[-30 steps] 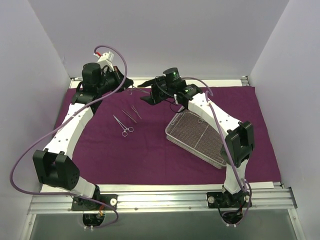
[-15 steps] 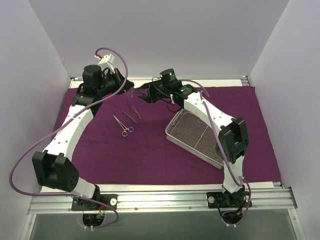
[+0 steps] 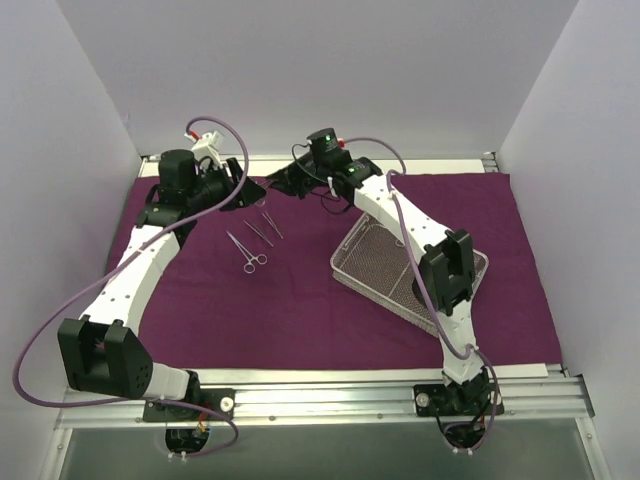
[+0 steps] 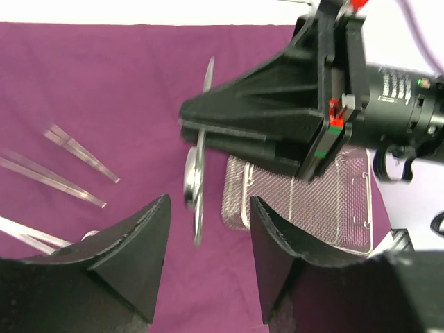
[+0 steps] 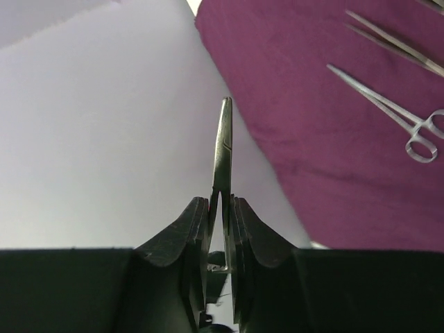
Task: Open and lay out the surgical kit
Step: Place the medical item in the surgical kit.
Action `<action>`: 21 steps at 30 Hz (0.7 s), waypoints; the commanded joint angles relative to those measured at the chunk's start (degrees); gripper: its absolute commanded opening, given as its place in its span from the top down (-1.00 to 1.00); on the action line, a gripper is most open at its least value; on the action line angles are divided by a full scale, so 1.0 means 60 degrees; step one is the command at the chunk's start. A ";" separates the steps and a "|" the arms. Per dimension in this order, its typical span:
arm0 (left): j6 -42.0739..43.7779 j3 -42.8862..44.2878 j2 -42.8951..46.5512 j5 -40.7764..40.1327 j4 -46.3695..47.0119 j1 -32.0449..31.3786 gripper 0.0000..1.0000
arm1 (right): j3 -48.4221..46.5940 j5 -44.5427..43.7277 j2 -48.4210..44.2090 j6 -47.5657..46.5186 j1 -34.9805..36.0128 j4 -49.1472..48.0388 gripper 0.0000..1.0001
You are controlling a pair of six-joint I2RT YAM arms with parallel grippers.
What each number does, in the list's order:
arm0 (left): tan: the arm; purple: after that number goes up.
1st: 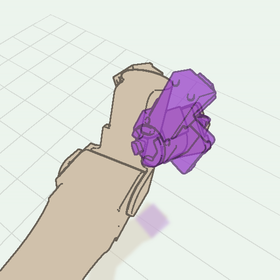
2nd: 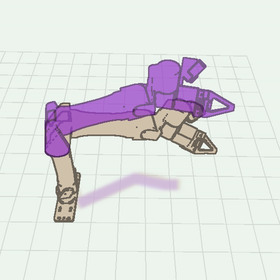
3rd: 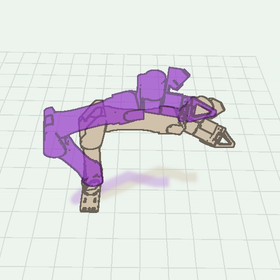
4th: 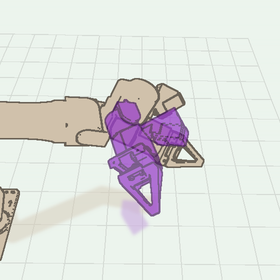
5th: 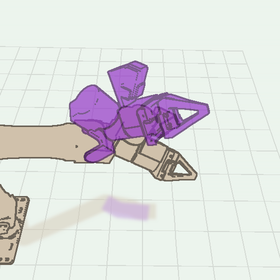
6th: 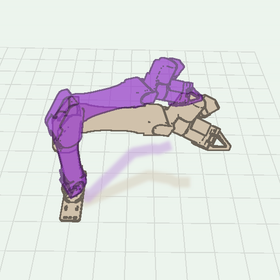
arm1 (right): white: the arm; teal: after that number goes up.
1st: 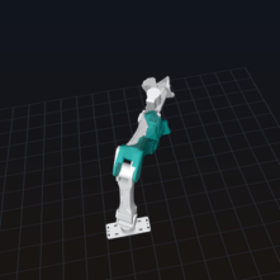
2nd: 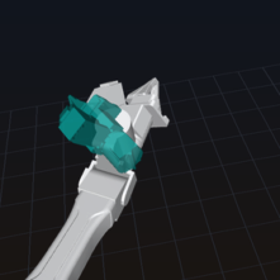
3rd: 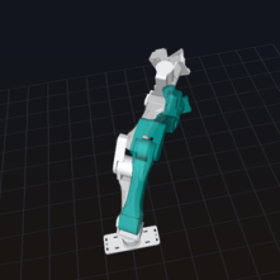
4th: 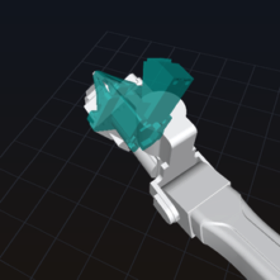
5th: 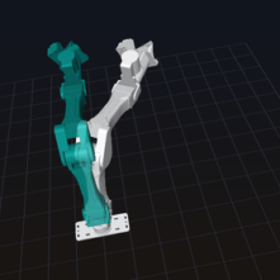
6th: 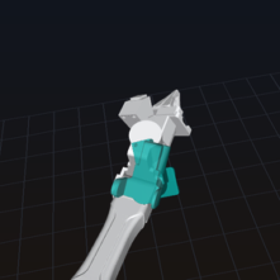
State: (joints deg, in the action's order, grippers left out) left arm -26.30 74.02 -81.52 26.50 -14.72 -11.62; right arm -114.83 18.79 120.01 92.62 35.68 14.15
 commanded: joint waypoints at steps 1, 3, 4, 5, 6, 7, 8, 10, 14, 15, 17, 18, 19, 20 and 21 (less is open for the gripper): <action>0.0399 -0.0061 0.0739 0.0328 -0.0314 0.0456 -0.16 | -0.1222 -0.0216 0.0360 -0.2351 0.0015 0.0950 1.00; 0.0633 -0.0090 0.0944 0.0431 -0.0592 0.0690 -0.17 | -0.1747 -0.0128 0.0609 -0.3332 -0.0072 0.1404 1.00; 0.0707 -0.0119 0.1017 0.0475 -0.0637 0.0749 -0.16 | -0.1940 -0.0273 0.0696 -0.4424 -0.0203 0.2073 1.00; 0.0780 -0.0120 0.1090 0.0534 -0.0710 0.0808 -0.17 | -0.2072 -0.0347 0.0741 -0.5044 -0.0263 0.2283 1.00; 0.0911 -0.0062 0.1091 0.0549 -0.0914 0.0852 -0.16 | -0.2175 -0.0449 0.0712 -0.5674 -0.0336 0.2430 1.00; 0.0970 -0.0047 0.1091 0.0563 -0.0988 0.0867 -0.16 | -0.2234 -0.0624 0.0683 -0.6942 -0.0438 0.2620 1.00; 0.1000 -0.0046 0.1091 0.0622 -0.1003 0.0867 -0.16 | -0.2278 -0.0655 0.0625 -0.7636 -0.0468 0.2941 1.00; 0.0971 -0.0090 0.0931 0.1131 -0.0828 0.0867 -0.13 | -0.2250 -0.1048 0.0435 -0.8868 -0.0440 0.3411 1.00; 0.0883 0.0275 0.0096 0.2422 -0.0886 0.0604 0.00 | -0.1080 -0.1622 -0.0719 -1.1372 -0.0147 0.3428 1.00; 0.0985 0.0377 -0.0239 0.2598 -0.1046 0.0473 0.03 | -0.0845 -0.1724 -0.0912 -1.1582 -0.0117 0.3442 1.00; 0.1015 0.0598 -0.0650 0.3109 -0.1106 0.0048 0.05 | -0.0319 -0.1798 -0.1336 -1.2094 -0.0073 0.3529 1.00; 0.0986 0.0627 -0.0754 0.3301 -0.1077 -0.0084 0.05 | -0.0200 -0.1856 -0.1469 -1.2227 -0.0073 0.3544 1.00; 0.0913 0.0642 -0.0842 0.3462 -0.1004 -0.0187 0.04 | -0.0097 -0.1842 -0.1587 -1.2359 -0.0058 0.3545 1.00; 0.0825 0.0628 -0.0915 0.3725 -0.0859 -0.0434 0.01 | 0.0020 -0.1842 -0.1805 -1.2476 -0.0044 0.3516 1.00; 0.0680 0.0642 -0.1105 0.3757 -0.0799 -0.0538 0.00 | 0.0050 -0.1900 -0.1924 -1.2608 -0.0058 0.3501 1.00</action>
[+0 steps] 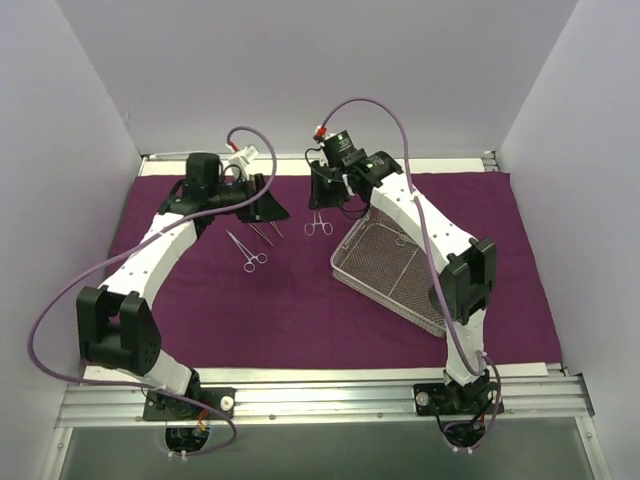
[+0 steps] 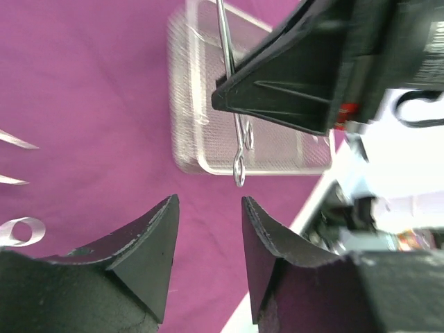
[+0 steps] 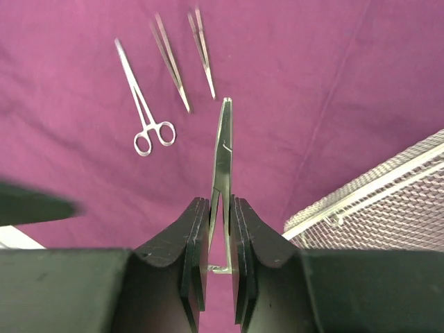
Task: Open and lay out the surgical kit
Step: Place the medical item in the surgical kit.
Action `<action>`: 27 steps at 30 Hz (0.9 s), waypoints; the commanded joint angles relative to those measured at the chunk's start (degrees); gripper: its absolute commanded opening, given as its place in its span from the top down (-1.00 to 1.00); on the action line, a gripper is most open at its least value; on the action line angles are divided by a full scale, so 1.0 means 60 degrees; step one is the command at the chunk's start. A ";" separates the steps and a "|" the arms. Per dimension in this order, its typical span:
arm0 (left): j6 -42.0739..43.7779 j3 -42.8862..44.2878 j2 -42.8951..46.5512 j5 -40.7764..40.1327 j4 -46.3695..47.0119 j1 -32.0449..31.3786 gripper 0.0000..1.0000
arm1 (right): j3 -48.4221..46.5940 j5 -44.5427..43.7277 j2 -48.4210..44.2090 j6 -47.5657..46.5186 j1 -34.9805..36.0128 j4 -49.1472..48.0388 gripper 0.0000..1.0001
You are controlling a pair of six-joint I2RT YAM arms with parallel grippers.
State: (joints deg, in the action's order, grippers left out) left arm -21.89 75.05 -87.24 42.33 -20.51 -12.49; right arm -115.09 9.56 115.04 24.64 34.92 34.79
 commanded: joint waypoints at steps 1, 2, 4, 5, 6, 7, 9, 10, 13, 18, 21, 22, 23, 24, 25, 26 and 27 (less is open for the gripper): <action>-0.0101 0.0485 -0.0254 0.1192 0.0196 -0.0481 -0.01 | 0.0094 -0.0334 -0.1243 -0.1353 0.0069 0.0062 1.00; -0.0160 0.0500 -0.0429 0.1280 0.0254 -0.0670 -0.04 | 0.0080 -0.0305 -0.1273 -0.1397 0.0069 0.0062 1.00; -0.0306 0.0573 -0.0562 0.1383 0.0342 -0.0862 -0.05 | -0.0008 -0.0202 -0.1303 -0.1456 0.0069 0.0164 1.00; -0.0524 0.0573 -0.0591 0.1398 0.0502 -0.0935 -0.06 | -0.0023 -0.0202 -0.1346 -0.1441 0.0055 0.0164 1.00; -0.0657 0.0530 -0.0592 0.1412 0.0750 -0.1023 -0.08 | 0.0006 -0.0188 -0.1376 -0.1412 0.0069 0.0150 1.00; -0.0818 0.0486 -0.0592 0.1441 0.0941 -0.1053 -0.08 | -0.0008 -0.0129 -0.1405 -0.1412 0.0055 0.0135 1.00; -0.1140 0.0471 -0.0635 0.1515 0.1250 -0.1097 -0.08 | 0.0006 -0.0085 -0.1420 -0.1368 0.0069 0.0091 1.00; -0.1200 0.0471 -0.0650 0.1631 0.1309 -0.1111 -0.08 | 0.0021 -0.0056 -0.1435 -0.1368 0.0069 0.0062 1.00; -0.1448 0.0340 -0.0636 0.1705 0.1616 -0.1126 -0.08 | 0.0065 0.0032 -0.1449 -0.1368 0.0055 0.0004 1.00; -0.1888 0.0134 -0.0738 0.1881 0.2216 -0.1184 -0.08 | 0.0328 0.0208 -0.1552 -0.1280 0.0055 -0.0216 1.00; -0.1903 0.0178 -0.0855 0.1837 0.2203 -0.1316 -0.07 | 0.0358 0.0310 -0.1596 -0.1236 0.0069 -0.0319 1.00; -0.1918 0.0207 -0.0899 0.1823 0.2217 -0.1317 -0.07 | 0.0329 0.0325 -0.1596 -0.1236 0.0069 -0.0319 1.00; -0.1962 0.0265 -0.0986 0.1837 0.2203 -0.1346 -0.02 | 0.0300 0.0311 -0.1552 -0.1236 0.0069 -0.0305 1.00; -0.1977 0.0295 -0.1031 0.1823 0.2188 -0.1360 -0.01 | 0.0285 0.0340 -0.1566 -0.1236 0.0084 -0.0290 1.00; -0.1962 0.0353 -0.1060 0.1823 0.2159 -0.1361 0.00 | 0.0285 0.0354 -0.1567 -0.1222 0.0084 -0.0304 1.00; -0.1919 0.0412 -0.1176 0.1808 0.2072 -0.1404 0.02 | 0.0285 0.0369 -0.1567 -0.1207 0.0084 -0.0304 1.00; -0.1701 0.0615 -0.1235 0.1721 0.1694 -0.1419 0.03 | 0.0270 0.0384 -0.1552 -0.1192 0.0069 -0.0333 1.00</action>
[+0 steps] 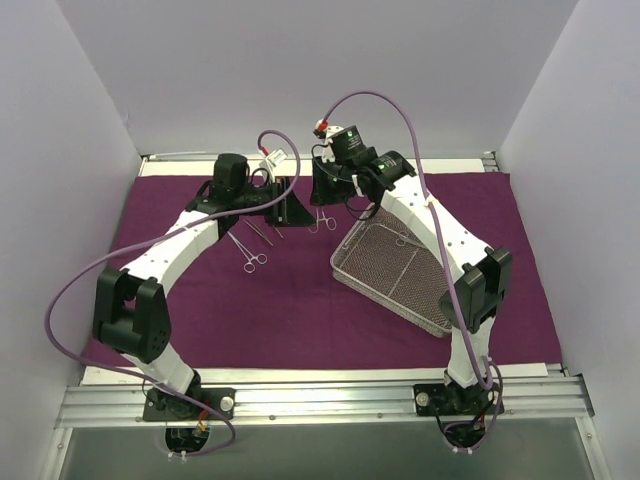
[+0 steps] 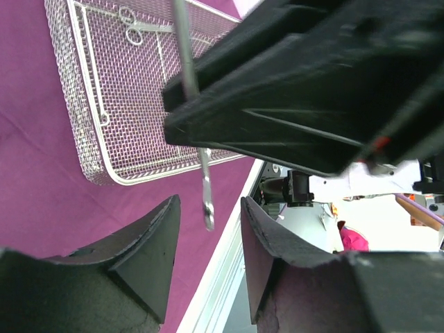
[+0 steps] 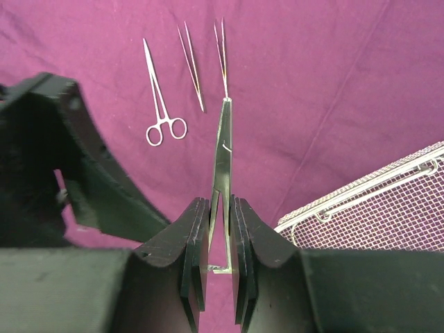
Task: Open and lay out the surgical kit
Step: Place the medical item in the surgical kit.
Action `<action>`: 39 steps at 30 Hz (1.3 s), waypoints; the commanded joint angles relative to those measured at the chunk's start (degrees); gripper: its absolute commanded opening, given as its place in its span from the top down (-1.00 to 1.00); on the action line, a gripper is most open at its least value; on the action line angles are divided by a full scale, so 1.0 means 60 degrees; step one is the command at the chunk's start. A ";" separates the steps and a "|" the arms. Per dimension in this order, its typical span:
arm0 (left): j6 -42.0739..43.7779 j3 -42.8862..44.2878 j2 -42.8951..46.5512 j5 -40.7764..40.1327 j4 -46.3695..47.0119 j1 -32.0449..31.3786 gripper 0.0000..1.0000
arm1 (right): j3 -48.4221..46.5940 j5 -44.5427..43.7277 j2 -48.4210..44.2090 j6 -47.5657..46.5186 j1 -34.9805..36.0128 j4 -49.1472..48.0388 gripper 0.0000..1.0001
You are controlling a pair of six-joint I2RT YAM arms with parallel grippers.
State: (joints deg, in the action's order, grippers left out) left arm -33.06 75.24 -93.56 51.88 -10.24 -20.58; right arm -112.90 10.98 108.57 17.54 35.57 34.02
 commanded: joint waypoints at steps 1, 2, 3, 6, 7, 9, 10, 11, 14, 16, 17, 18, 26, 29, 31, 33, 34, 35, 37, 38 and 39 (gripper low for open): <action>0.0279 0.0657 -0.0241 0.0099 -0.0181 -0.0100 0.04 | -0.0094 0.0176 -0.0488 0.0021 -0.0040 -0.0206 1.00; 0.0309 0.0687 -0.0300 0.0099 -0.0226 -0.0101 0.04 | -0.0109 0.0191 -0.0474 0.0021 -0.0040 -0.0221 1.00; 0.0295 0.0687 -0.0315 0.0099 -0.0198 -0.0115 0.05 | -0.0094 0.0191 -0.0488 0.0021 -0.0040 -0.0221 1.00; 0.0193 0.0716 -0.0388 0.0128 -0.0095 -0.0159 0.32 | -0.0109 0.0206 -0.0444 0.0021 -0.0040 -0.0206 1.00; 0.0192 0.0760 -0.0403 0.0143 -0.0095 -0.0174 0.43 | -0.0109 0.0220 -0.0415 0.0021 -0.0040 -0.0235 1.00; 0.0149 0.0760 -0.0476 0.0186 -0.0066 -0.0174 0.79 | -0.0138 0.0206 -0.0400 0.0050 -0.0026 -0.0235 1.00; 0.0163 0.0789 -0.0491 0.0187 -0.0095 -0.0174 0.93 | -0.0269 0.0220 -0.0328 0.0065 -0.0040 -0.0192 1.00; 0.0265 0.0790 -0.0476 0.0158 -0.0255 -0.0174 0.95 | -0.0313 0.0206 -0.0298 0.0108 -0.0055 -0.0192 0.91; 0.0470 0.0585 -0.0228 -0.0542 -0.0679 -0.0072 0.95 | -0.0372 0.0162 -0.0268 0.0372 -0.0244 -0.0133 0.20; 0.0442 0.0337 -0.0067 -0.0852 -0.0783 0.0089 0.95 | -0.0358 -0.0014 -0.0327 0.0694 -0.0464 -0.0046 -0.21; 0.0325 -0.0012 0.0180 -0.1143 -0.0784 0.0322 0.95 | -0.0329 -0.0087 -0.0356 0.0811 -0.0624 0.0013 -0.33; 0.0281 -0.0233 0.0313 -0.1277 -0.0769 0.0469 0.95 | -0.0300 -0.0189 -0.0400 0.1000 -0.0974 0.0072 -0.46; -0.0100 -0.2519 0.2188 -0.2858 -0.1338 0.2358 0.95 | 0.0505 -0.0366 -0.1103 0.1134 -0.2617 0.0409 -0.54; -0.0042 -0.3179 0.2526 -0.3327 -0.1777 0.2974 0.95 | 0.1105 -0.0044 -0.1352 0.1163 -0.2882 0.0292 -0.54; -0.0042 -0.3428 0.2527 -0.3650 -0.2130 0.3282 0.95 | 0.1471 0.0088 -0.1484 0.1193 -0.2940 0.0175 -0.54; -0.0115 -0.3648 0.2585 -0.3709 -0.2131 0.3386 0.95 | 0.1590 0.0234 -0.1528 0.1222 -0.2970 0.0131 -0.54; -0.0159 -0.3779 0.2614 -0.3855 -0.2189 0.3719 0.95 | 0.1648 0.0264 -0.1543 0.1208 -0.2970 0.0131 -0.54; -0.0203 -0.3839 0.2629 -0.3871 -0.2219 0.3795 0.95 | 0.1678 0.0308 -0.1543 0.1178 -0.2984 0.0116 -0.54; -0.0232 -0.4014 0.2528 -0.3929 -0.2248 0.3956 0.95 | 0.1693 0.0366 -0.1558 0.1135 -0.3043 0.0116 -0.54; -0.0247 -0.4030 0.2469 -0.3973 -0.2306 0.4001 0.95 | 0.1722 0.0367 -0.1572 0.1134 -0.3057 0.0102 -0.54; -0.0262 -0.4073 0.2381 -0.3959 -0.2336 0.4059 0.95 | 0.1766 0.0396 -0.1572 0.1134 -0.3087 0.0087 -0.54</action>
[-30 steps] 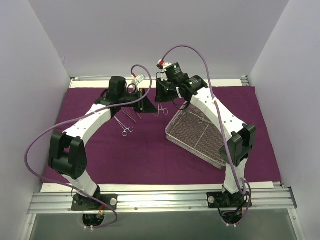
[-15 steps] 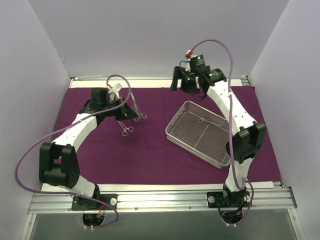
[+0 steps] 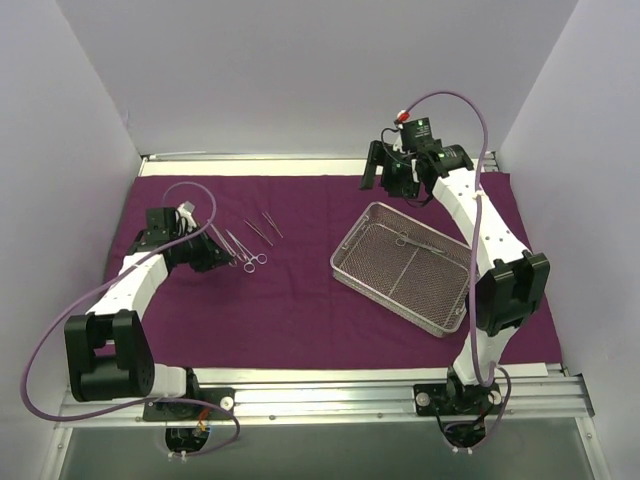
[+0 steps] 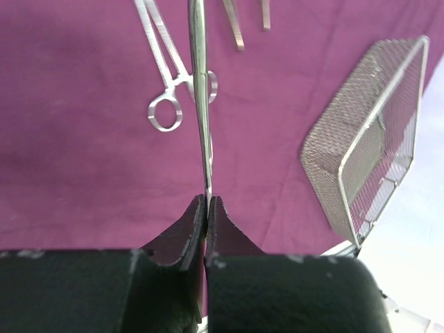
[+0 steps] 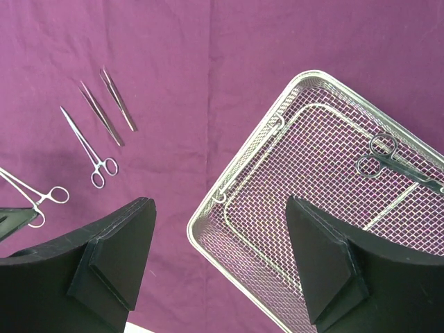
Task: Open and lay out the surgical kit
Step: Place the medical item in the surgical kit.
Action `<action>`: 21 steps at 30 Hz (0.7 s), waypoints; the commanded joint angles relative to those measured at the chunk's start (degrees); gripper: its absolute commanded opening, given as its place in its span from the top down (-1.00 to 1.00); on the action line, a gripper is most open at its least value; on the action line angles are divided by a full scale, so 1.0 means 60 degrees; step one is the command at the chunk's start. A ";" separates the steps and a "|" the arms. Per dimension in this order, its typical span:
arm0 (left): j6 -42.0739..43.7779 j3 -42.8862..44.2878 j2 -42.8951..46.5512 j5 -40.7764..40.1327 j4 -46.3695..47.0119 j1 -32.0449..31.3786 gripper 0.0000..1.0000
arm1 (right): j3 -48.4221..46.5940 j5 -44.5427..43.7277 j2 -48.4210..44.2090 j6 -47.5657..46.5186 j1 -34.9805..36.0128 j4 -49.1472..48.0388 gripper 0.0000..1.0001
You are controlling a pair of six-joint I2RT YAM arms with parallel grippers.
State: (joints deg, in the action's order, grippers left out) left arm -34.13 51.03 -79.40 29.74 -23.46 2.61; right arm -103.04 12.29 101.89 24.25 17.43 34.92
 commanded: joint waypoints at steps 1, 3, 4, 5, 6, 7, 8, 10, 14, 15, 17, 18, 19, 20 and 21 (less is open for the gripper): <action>-0.0098 -0.0095 -0.0067 -0.0211 -0.0074 0.0253 0.95 | 0.0152 0.0206 -0.0487 0.0016 -0.0078 -0.0077 -0.54; -0.0098 -0.0111 -0.0316 -0.0224 -0.0234 0.0399 0.95 | 0.0269 0.0280 -0.0516 0.0016 -0.0151 -0.0106 -0.54; -0.0069 -0.0125 -0.0462 -0.0181 -0.0119 0.0458 0.95 | 0.0284 0.0309 -0.0531 0.0001 -0.0166 -0.0107 -0.54; -0.0054 -0.0154 -0.0522 -0.0123 -0.0074 0.0502 0.95 | 0.0342 0.0309 -0.0531 0.0016 -0.0180 -0.0121 -0.54; -0.0054 -0.0169 -0.0609 -0.0079 -0.0001 0.0531 0.95 | 0.0372 0.0309 -0.0545 0.0001 -0.0210 -0.0136 -0.54; -0.0039 -0.0169 -0.0813 0.0009 0.0086 0.0546 0.95 | 0.0372 0.0338 -0.0545 0.0030 -0.0224 -0.0150 -0.54; -0.0025 -0.0126 -0.0931 0.0097 0.0218 0.0561 0.95 | 0.0401 0.0353 -0.0531 0.0031 -0.0239 -0.0150 -0.54; -0.0054 -0.0096 -0.1282 0.0331 0.0452 0.0561 0.95 | 0.0402 0.0397 -0.0502 0.0045 -0.0268 -0.0180 -0.53; -0.0069 -0.0067 -0.1650 0.0361 0.0673 0.0561 0.95 | 0.0358 0.0412 -0.0443 0.0045 -0.0283 -0.0194 -0.53; -0.0098 -0.0096 -0.1708 0.0390 0.0775 0.0561 0.95 | 0.0358 0.0426 -0.0399 0.0045 -0.0283 -0.0209 -0.53; -0.0098 -0.0067 -0.1957 0.0508 0.0922 0.0575 0.95 | 0.0343 0.0470 -0.0384 0.0060 -0.0312 -0.0209 -0.53; -0.0098 -0.0052 -0.2016 0.0522 0.0951 0.0575 0.95 | 0.0329 0.0485 -0.0341 0.0060 -0.0312 -0.0209 -0.53; -0.0098 -0.0052 -0.2118 0.0595 0.1068 0.0575 0.95 | 0.0299 0.0485 -0.0326 0.0060 -0.0327 -0.0209 -0.53; -0.0069 -0.0038 -0.2148 0.0610 0.1054 0.0590 0.95 | 0.0285 0.0485 -0.0297 0.0074 -0.0327 -0.0209 -0.53; -0.0054 -0.0037 -0.2148 0.0567 0.0996 0.0590 0.95 | 0.0284 0.0485 -0.0253 0.0074 -0.0327 -0.0209 -0.53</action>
State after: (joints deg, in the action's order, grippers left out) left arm -34.46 50.04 -91.85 31.83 -20.43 5.74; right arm -100.68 14.46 101.75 24.27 16.03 33.98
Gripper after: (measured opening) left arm 0.042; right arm 0.767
